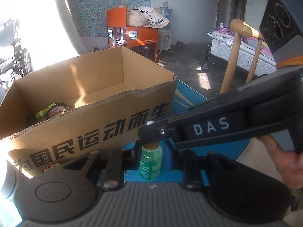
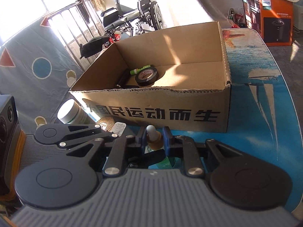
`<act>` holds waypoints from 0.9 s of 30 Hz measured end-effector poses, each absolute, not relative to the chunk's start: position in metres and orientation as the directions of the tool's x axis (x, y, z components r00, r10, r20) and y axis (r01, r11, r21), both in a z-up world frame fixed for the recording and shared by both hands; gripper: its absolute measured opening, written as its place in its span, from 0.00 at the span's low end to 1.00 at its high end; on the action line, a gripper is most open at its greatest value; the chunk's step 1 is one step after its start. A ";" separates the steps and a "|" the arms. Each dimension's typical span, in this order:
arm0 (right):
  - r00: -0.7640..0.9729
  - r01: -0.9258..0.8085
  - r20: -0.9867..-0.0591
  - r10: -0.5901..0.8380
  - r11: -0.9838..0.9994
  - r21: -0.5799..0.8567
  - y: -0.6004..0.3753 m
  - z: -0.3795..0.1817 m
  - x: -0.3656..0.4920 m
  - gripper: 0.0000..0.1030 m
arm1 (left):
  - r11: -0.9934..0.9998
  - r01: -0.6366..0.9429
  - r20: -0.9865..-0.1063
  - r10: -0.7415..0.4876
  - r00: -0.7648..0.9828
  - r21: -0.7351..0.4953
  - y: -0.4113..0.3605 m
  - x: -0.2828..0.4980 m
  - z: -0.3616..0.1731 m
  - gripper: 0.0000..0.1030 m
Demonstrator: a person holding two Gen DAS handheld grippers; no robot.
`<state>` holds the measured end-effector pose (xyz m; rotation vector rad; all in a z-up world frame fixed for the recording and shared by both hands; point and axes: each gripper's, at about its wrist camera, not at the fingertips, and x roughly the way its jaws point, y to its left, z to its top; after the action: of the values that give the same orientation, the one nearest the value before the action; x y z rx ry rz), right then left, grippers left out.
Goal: Organize rigid objects
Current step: 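Grasp the green dropper bottle below its orange cap with the right gripper, then carry the green dropper bottle into the box, lower it and open the right gripper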
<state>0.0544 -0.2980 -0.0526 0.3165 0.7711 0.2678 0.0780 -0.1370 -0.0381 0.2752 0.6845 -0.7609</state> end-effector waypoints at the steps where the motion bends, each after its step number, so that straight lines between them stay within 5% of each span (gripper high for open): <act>1: 0.687 -0.116 -0.637 0.349 0.919 0.378 -0.301 -0.053 0.051 0.16 | 0.696 0.718 -0.655 -0.547 0.521 -0.011 -0.138 0.076 -0.039 0.26; 6: 0.692 -0.106 -0.630 0.353 0.913 0.395 -0.310 -0.054 0.043 0.16 | 0.684 0.728 -0.662 -0.525 0.535 0.045 -0.147 0.068 -0.046 0.41; 27: 0.680 -0.130 -0.640 0.357 0.918 0.375 -0.306 -0.059 0.048 0.20 | 0.678 0.726 -0.690 -0.471 0.549 0.114 -0.168 0.070 -0.073 0.32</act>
<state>0.0483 -0.3058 -0.0595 0.3123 0.7785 0.2784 0.0703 -0.1679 -0.0735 0.4153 0.6766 -0.7332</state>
